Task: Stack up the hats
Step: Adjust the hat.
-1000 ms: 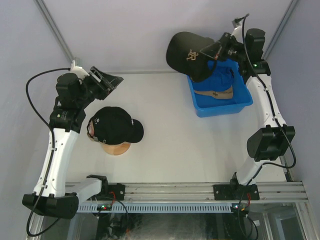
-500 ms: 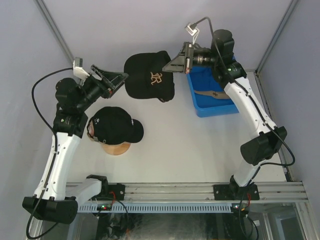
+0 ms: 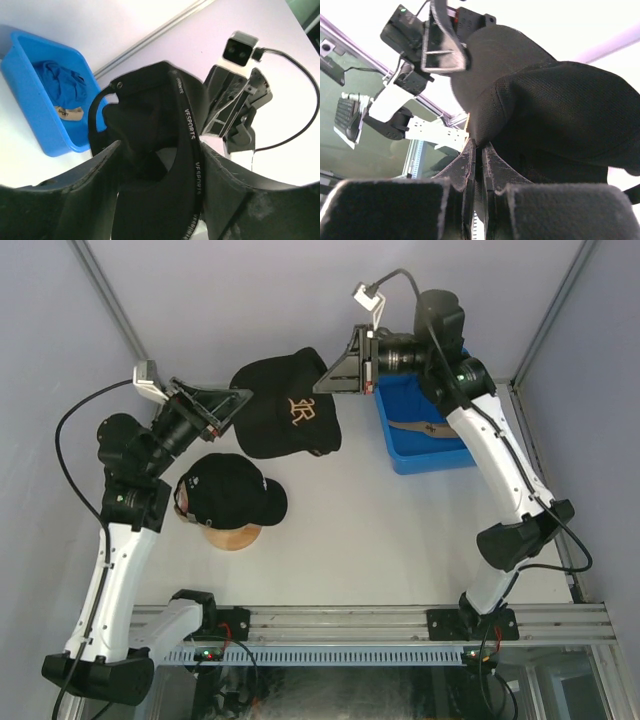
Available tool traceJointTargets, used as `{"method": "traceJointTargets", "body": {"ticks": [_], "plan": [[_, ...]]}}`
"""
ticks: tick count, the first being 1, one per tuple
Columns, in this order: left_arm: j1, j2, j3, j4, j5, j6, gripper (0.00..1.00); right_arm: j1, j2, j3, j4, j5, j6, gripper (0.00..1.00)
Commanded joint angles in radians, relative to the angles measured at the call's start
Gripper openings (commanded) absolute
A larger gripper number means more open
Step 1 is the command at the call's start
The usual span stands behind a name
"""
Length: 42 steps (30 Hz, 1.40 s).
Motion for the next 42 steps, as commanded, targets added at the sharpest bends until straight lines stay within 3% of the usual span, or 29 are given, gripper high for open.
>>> {"method": "traceJointTargets", "body": {"ticks": [1, 8, 11, 12, 16, 19, 26, 35, 42], "plan": [[-0.021, -0.002, -0.039, 0.089, 0.074, -0.022, 0.60, 0.007, 0.029, 0.156, -0.047, -0.052, -0.049, 0.00], [-0.037, 0.014, -0.073, 0.222, 0.114, -0.063, 0.28, 0.013, 0.084, 0.214, -0.061, -0.077, -0.030, 0.00], [-0.041, 0.018, -0.095, 0.301, 0.118, -0.097, 0.04, 0.010, 0.103, 0.231, -0.083, -0.063, -0.034, 0.00], [-0.042, 0.017, -0.105, 0.313, 0.108, -0.105, 0.01, 0.009, 0.113, 0.245, -0.095, -0.052, -0.035, 0.00], [-0.051, -0.011, -0.157, 0.340, 0.009, -0.130, 0.00, -0.006, 0.154, 0.323, -0.179, 0.067, -0.037, 0.02], [-0.069, -0.043, -0.206, 0.332, -0.154, -0.177, 0.00, -0.033, 0.126, 0.275, -0.179, 0.189, -0.015, 0.20], [-0.160, -0.099, -0.252, 0.298, -0.541, -0.275, 0.00, -0.076, -0.117, -0.132, 0.079, 0.394, 0.117, 0.47], [-0.405, -0.065, -0.211, 0.292, -1.010, -0.355, 0.00, -0.036, -0.376, -0.581, 0.377, 0.496, 0.255, 0.51], [-0.548, -0.025, -0.181, 0.334, -1.288, -0.446, 0.00, 0.011, -0.419, -0.831, 0.683, 0.455, 0.395, 0.52]]}}
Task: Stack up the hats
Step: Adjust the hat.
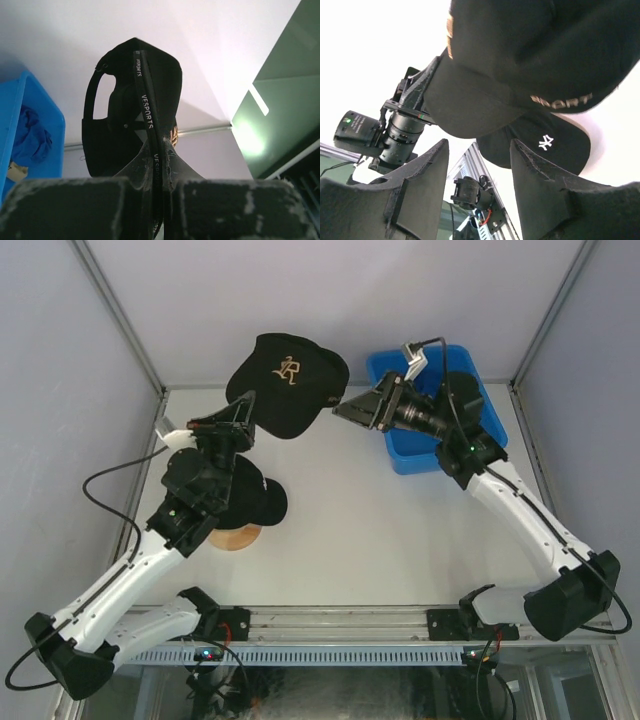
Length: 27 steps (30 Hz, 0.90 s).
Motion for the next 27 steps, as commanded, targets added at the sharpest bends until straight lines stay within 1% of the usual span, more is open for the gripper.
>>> {"method": "traceJointTargets", "body": {"ticks": [1, 3, 6, 14, 19, 24, 26, 27], "plan": [[-0.068, 0.018, 0.067, 0.087, -0.253, -0.120, 0.00, 0.028, 0.007, -0.114, 0.315, -0.015, 0.149, 0.52], [-0.090, 0.032, 0.069, 0.086, -0.285, -0.173, 0.00, 0.042, 0.024, -0.155, 0.408, -0.026, 0.193, 0.53], [-0.113, 0.043, 0.073, 0.060, -0.327, -0.244, 0.00, 0.070, 0.046, -0.180, 0.492, -0.025, 0.235, 0.54], [-0.119, 0.056, 0.066, 0.013, -0.328, -0.358, 0.00, 0.116, 0.133, -0.206, 0.722, -0.018, 0.362, 0.57], [-0.119, 0.055, 0.046, -0.006, -0.314, -0.425, 0.00, 0.127, 0.202, -0.176, 0.797, -0.028, 0.407, 0.58], [-0.119, 0.065, 0.046, -0.008, -0.287, -0.452, 0.00, 0.138, 0.269, -0.141, 0.879, -0.037, 0.462, 0.58], [-0.119, 0.071, 0.048, -0.007, -0.269, -0.457, 0.00, 0.138, 0.290, -0.127, 0.910, -0.035, 0.483, 0.56], [-0.119, 0.074, 0.049, -0.008, -0.262, -0.457, 0.00, 0.138, 0.299, -0.126, 0.926, -0.033, 0.491, 0.53]]}}
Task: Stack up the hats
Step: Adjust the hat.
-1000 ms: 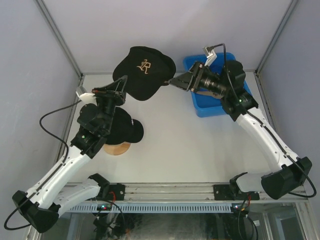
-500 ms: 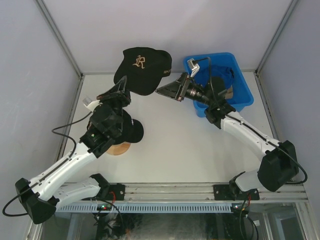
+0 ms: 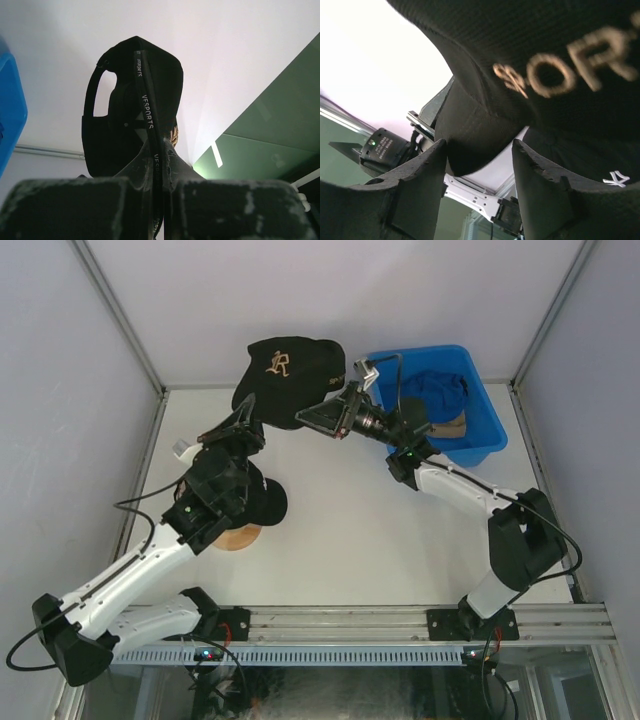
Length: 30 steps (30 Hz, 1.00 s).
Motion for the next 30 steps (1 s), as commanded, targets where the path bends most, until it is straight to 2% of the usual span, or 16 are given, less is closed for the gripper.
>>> {"method": "traceJointTargets", "body": {"ticks": [1, 8, 10, 11, 16, 20, 24, 30], "plan": [[-0.006, 0.005, 0.047, 0.039, 0.037, -0.047, 0.00, 0.009, 0.022, 0.060, 0.154, -0.003, 0.069, 0.50], [-0.006, -0.005, 0.022, 0.038, 0.057, -0.065, 0.00, 0.004, 0.074, 0.128, 0.211, -0.039, 0.131, 0.09], [-0.006, -0.014, 0.011, 0.045, 0.061, -0.067, 0.01, -0.003, 0.085, 0.131, 0.241, -0.054, 0.162, 0.01], [-0.005, -0.019, 0.000, 0.056, 0.067, -0.065, 0.03, -0.008, 0.090, 0.134, 0.253, -0.063, 0.178, 0.00], [0.034, -0.067, -0.073, 0.148, 0.130, 0.000, 0.35, -0.049, 0.108, 0.164, 0.290, -0.130, 0.250, 0.00], [0.134, -0.081, -0.109, 0.280, 0.325, 0.109, 0.52, -0.083, 0.128, 0.211, 0.328, -0.193, 0.323, 0.00], [0.285, -0.052, -0.172, 0.459, 0.589, 0.110, 0.60, -0.113, 0.167, 0.263, 0.443, -0.237, 0.465, 0.00], [0.438, 0.063, -0.209, 0.779, 0.906, 0.034, 0.63, -0.130, 0.209, 0.317, 0.629, -0.277, 0.696, 0.00]]}}
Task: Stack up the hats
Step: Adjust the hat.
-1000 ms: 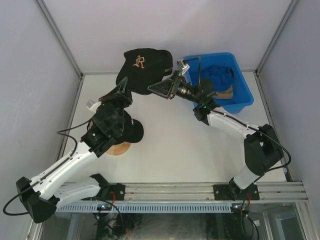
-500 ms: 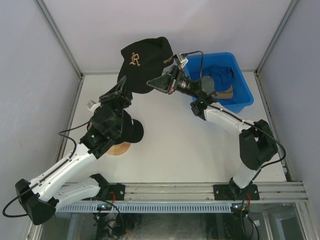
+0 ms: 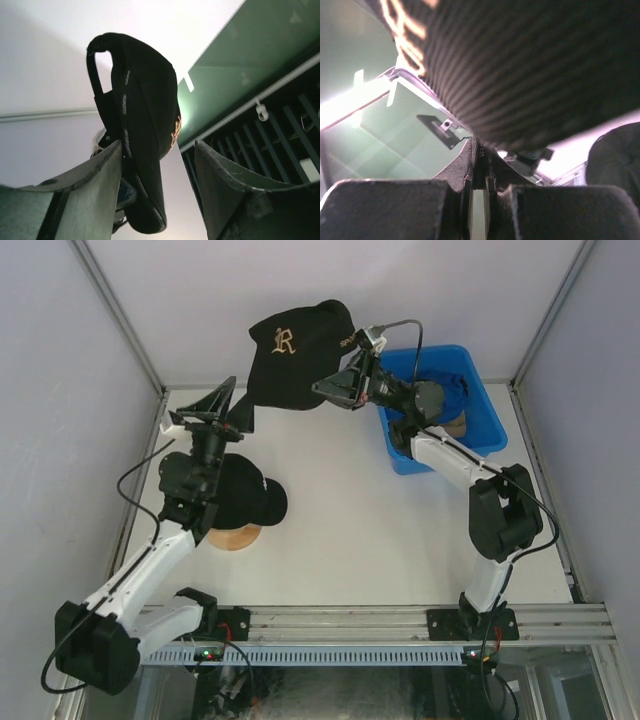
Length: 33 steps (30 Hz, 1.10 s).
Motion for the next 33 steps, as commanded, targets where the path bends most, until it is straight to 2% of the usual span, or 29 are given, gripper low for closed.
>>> {"method": "traceJointTargets", "body": {"ticks": [1, 8, 13, 19, 21, 24, 26, 30, 33], "plan": [[0.097, 0.084, 0.005, 0.342, 0.318, -0.030, 0.63, -0.009, 0.002, 0.072, 0.245, -0.060, 0.220, 0.00], [0.145, 0.221, 0.135, 0.555, 0.575, -0.093, 0.64, 0.014, 0.006, 0.058, 0.332, -0.083, 0.330, 0.00], [0.148, 0.263, 0.155, 0.683, 0.612, -0.155, 0.65, 0.021, -0.015, 0.014, 0.348, -0.086, 0.343, 0.00], [0.147, 0.271, 0.186, 0.741, 0.691, -0.167, 0.61, 0.030, -0.016, 0.005, 0.351, -0.083, 0.355, 0.00], [0.147, 0.270, 0.200, 0.743, 0.718, -0.162, 0.49, 0.032, -0.011, 0.007, 0.351, -0.077, 0.359, 0.00], [0.147, 0.268, 0.205, 0.745, 0.734, -0.154, 0.18, 0.037, -0.001, 0.016, 0.352, -0.067, 0.367, 0.00], [0.148, 0.266, 0.210, 0.748, 0.742, -0.151, 0.02, 0.038, 0.005, 0.026, 0.351, -0.059, 0.373, 0.00], [0.148, 0.246, 0.216, 0.738, 0.712, -0.116, 0.00, 0.028, 0.018, 0.033, 0.349, -0.027, 0.391, 0.00], [0.149, 0.207, 0.195, 0.674, 0.646, -0.058, 0.00, 0.013, 0.022, 0.013, 0.345, 0.011, 0.399, 0.13]]}}
